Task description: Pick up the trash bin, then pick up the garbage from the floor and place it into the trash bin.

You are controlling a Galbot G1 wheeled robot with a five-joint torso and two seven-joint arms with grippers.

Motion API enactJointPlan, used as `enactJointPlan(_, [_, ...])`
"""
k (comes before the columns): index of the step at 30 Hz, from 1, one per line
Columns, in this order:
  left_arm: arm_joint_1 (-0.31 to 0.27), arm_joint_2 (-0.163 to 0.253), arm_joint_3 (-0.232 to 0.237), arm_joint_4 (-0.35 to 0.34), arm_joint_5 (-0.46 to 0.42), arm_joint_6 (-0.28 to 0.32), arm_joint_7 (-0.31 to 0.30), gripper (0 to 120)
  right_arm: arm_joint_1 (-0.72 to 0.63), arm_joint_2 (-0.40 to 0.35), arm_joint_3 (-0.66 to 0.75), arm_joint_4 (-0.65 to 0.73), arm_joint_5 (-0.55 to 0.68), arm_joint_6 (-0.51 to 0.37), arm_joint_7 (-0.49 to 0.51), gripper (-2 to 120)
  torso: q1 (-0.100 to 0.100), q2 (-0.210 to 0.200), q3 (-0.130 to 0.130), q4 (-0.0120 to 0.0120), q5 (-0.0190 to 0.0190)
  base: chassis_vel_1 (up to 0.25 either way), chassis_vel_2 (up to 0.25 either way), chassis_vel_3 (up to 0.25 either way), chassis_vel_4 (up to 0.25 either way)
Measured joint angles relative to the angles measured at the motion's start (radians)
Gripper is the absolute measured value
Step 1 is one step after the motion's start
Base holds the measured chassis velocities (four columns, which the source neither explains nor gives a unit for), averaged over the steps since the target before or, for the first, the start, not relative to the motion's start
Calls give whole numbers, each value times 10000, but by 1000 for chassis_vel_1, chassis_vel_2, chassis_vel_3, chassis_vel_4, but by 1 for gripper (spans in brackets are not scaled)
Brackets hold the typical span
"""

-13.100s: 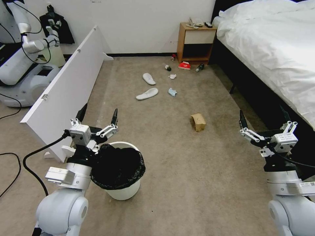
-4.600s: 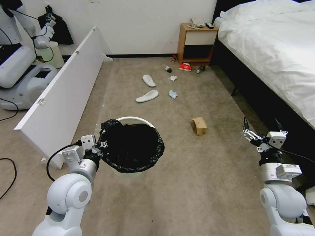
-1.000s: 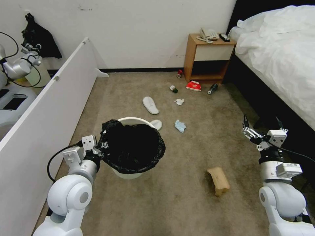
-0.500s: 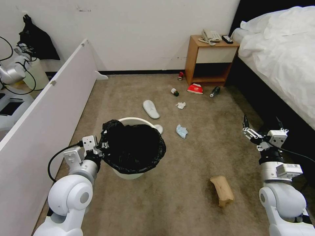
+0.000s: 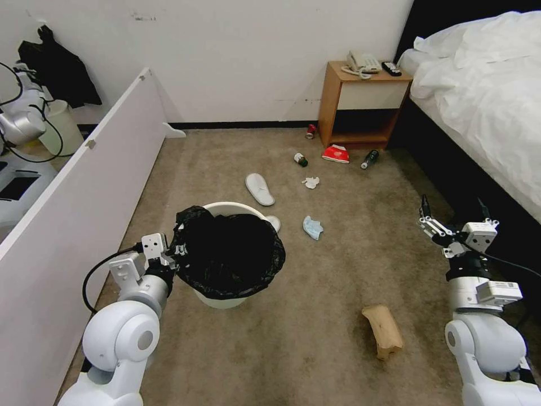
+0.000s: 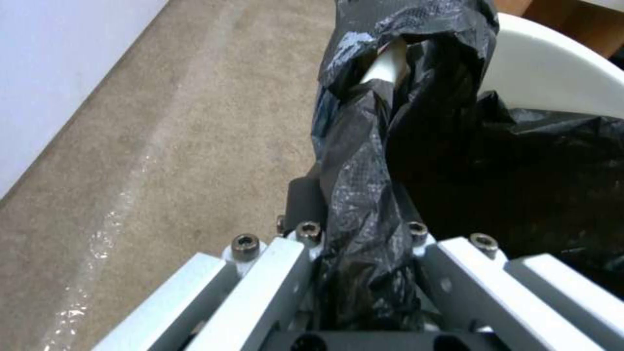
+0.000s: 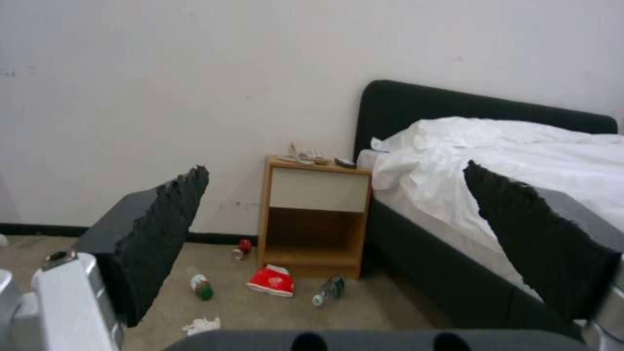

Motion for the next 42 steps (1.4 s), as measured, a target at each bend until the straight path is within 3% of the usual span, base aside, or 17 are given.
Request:
enactJointPlan(5, [-2,24,-23,-1,-15,0,3,5,118,-398,-45,-80,-32,-423,50,100,0,0,0,1,1,0,0,0,0])
enactJointPlan(7, [-8,39,-29,-1,-22,-4,3,5,244,-1139,-138,-79,442,-1586,388,100,0,0,0,1,0,0,0,0,0])
enactJointPlan(8, [-8,39,-29,-1,-22,-4,3,5,244,-1139,-138,-79,442,-1586,388,100,0,0,0,1,0,0,0,0,0])
enactJointPlan(10, [-28,42,-29,1,-28,-4,4,5,293,-1861,-233,-73,1005,-2675,769,100,0,0,1,2,1,0,0,0,0])
enactJointPlan(11, [-28,42,-29,1,-28,-4,4,5,293,-1861,-233,-73,1005,-2675,769,100,0,0,1,2,1,0,0,0,0])
enactJointPlan(13, [-57,39,-28,12,-34,-5,5,5,287,-2550,-357,-1,1562,-4373,1388,100,0,0,2,2,4,0,0,0,0])
enactJointPlan(14, [-57,39,-28,12,-34,-5,5,5,287,-2550,-357,-1,1562,-4373,1388,100,0,0,2,2,4,0,0,0,0])
enactJointPlan(15, [-59,37,-29,16,-35,-5,5,5,272,-2691,-368,72,1729,-4917,1566,100,0,0,1,-1,5,0,0,0,0])
enactJointPlan(17, [-60,27,-31,31,-38,-6,5,5,311,-2917,-380,293,2349,-6672,2144,100,0,0,1,1,0,0,0,0,0])
enactJointPlan(21, [-61,16,-39,40,-38,-8,5,5,378,-2962,-376,383,2640,-7574,2422,100,0,0,1,2,1,0,0,0,0])
enactJointPlan(23, [-52,13,-50,44,-38,-10,5,5,376,-3004,-308,601,2952,-8632,2508,100,0,0,1,1,2,0,0,0,0])
enactJointPlan(26, [-22,14,-62,44,-40,-14,5,5,318,-3033,-216,865,3200,-9097,2384,100,0,0,1,1,0,0,0,0,0])
enactJointPlan(32, [-4,10,-64,45,-37,-20,5,5,228,-3088,-202,978,3182,-9154,2108,100,0,0,1,1,0,0,0,0,0])
enactJointPlan(42, [-5,16,-27,89,-32,-37,5,5,-409,-3530,-586,1246,2155,-9068,1535,100,0,0,0,1,-1,0,0,0,0])
